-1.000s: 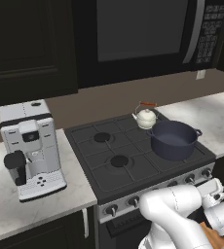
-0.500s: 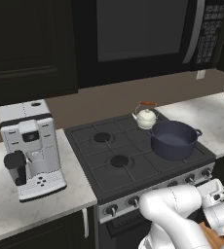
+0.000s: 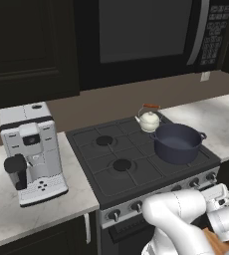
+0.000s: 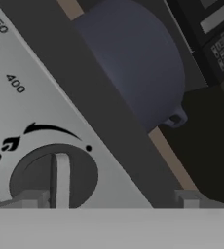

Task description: Pick the kettle from the cabinet and place it on a stove burner. Then pick the pot from the counter and place it on another stove burner. Finally, turn both burners on.

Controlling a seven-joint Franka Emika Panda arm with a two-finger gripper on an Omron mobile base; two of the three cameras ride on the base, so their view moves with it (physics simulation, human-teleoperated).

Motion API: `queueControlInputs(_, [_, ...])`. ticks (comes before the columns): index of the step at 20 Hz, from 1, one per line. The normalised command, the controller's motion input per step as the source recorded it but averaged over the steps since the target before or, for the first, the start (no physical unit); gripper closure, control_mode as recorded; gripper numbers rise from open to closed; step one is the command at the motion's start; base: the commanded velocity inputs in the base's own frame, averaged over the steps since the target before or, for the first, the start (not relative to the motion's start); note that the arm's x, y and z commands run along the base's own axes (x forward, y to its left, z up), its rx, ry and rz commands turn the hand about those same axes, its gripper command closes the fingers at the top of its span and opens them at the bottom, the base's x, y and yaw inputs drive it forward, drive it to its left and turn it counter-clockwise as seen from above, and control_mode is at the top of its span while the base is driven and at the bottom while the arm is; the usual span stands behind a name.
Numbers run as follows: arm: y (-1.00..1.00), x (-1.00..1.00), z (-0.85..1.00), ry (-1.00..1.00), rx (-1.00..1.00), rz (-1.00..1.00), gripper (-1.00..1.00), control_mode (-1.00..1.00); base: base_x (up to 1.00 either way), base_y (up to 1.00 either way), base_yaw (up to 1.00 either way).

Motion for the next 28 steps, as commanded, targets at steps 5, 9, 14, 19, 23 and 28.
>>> queueControlInputs(5, [-0.46, -0.01, 0.00, 0.00, 0.01, -0.07, -1.00, -1.00, 0.00, 0.00, 0.00])
queueControlInputs(9, [-0.50, -0.05, -0.01, 0.00, 0.04, -0.07, -1.00, -1.00, 0.00, 0.00, 0.00])
queueControlInputs(14, [-0.53, -0.06, -0.03, 0.01, 0.05, -0.07, -1.00, -1.00, 0.00, 0.00, 0.00])
queueControlInputs(19, [-0.54, -0.05, -0.04, 0.01, 0.02, -0.06, -1.00, -1.00, 0.00, 0.00, 0.00])
queueControlInputs(23, [-0.46, -0.32, -0.08, 0.00, 0.00, -0.02, -1.00, -1.00, 0.00, 0.00, 0.00])
queueControlInputs(28, [-0.49, -0.29, -0.06, 0.00, 0.02, -0.03, -1.00, -1.00, 0.00, 0.00, 0.00])
